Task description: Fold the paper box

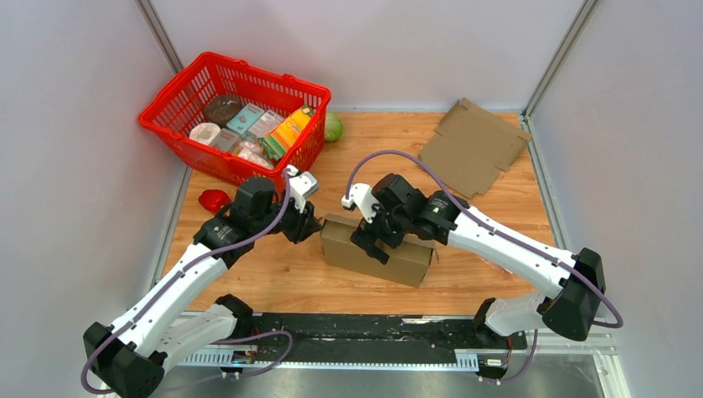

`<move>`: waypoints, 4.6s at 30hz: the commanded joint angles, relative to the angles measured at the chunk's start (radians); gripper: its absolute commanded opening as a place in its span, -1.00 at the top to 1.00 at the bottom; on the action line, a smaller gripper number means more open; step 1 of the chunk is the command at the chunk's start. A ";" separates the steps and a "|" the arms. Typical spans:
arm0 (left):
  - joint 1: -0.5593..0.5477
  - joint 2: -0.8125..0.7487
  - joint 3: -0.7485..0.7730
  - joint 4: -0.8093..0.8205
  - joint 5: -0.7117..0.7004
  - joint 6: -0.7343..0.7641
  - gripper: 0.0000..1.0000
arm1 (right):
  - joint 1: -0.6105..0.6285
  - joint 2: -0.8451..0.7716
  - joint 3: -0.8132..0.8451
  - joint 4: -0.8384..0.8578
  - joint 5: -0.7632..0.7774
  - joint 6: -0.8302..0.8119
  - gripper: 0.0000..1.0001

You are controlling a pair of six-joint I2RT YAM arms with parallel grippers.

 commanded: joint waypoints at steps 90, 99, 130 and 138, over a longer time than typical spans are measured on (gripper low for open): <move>-0.002 0.097 0.214 -0.203 0.037 -0.455 1.00 | 0.026 0.009 -0.016 0.169 0.216 0.313 -1.00; -0.003 0.055 0.110 -0.193 -0.009 -0.482 1.00 | 0.026 0.019 0.010 0.168 0.213 0.320 -1.00; -0.009 0.057 0.094 -0.198 -0.046 -0.457 1.00 | -0.021 -0.496 -0.101 -0.320 0.478 0.810 -0.54; -0.009 0.058 0.103 -0.215 -0.047 -0.449 1.00 | -0.021 -0.485 -0.154 -0.308 0.463 0.799 -0.12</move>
